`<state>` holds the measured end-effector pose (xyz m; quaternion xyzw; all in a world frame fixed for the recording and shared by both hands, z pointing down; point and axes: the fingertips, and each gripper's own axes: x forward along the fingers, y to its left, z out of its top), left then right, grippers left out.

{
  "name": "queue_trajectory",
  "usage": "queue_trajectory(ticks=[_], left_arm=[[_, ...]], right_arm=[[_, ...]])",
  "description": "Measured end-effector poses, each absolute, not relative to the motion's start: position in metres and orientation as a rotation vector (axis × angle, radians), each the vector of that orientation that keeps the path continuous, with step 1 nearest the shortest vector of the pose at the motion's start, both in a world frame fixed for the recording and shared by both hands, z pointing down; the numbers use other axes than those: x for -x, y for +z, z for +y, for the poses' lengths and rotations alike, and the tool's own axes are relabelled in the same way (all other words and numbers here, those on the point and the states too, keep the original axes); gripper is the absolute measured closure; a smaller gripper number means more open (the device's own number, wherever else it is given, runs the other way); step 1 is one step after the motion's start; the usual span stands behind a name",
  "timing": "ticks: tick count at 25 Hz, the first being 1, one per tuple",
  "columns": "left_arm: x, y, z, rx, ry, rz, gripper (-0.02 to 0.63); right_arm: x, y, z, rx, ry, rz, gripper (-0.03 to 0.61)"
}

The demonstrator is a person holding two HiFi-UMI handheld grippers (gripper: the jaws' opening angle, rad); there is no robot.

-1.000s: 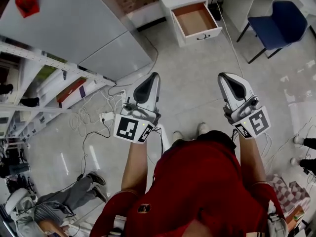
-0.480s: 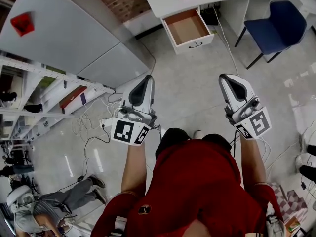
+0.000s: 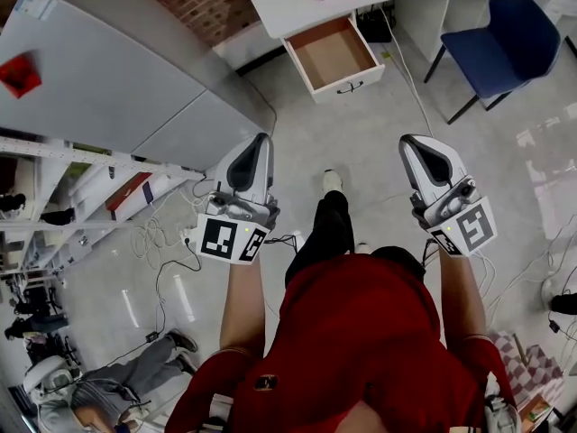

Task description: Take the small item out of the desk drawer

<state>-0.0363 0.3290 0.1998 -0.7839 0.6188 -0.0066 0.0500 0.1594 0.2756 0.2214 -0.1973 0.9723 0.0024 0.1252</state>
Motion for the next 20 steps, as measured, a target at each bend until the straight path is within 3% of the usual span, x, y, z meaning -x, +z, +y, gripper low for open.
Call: queue_trajectory(ticks=[20], left_arm=[[0.165, 0.258, 0.063, 2.636, -0.125, 1.632, 0.612]], right_arm=[[-0.012, 0.241, 0.036, 0.834, -0.023, 2.900, 0.565]])
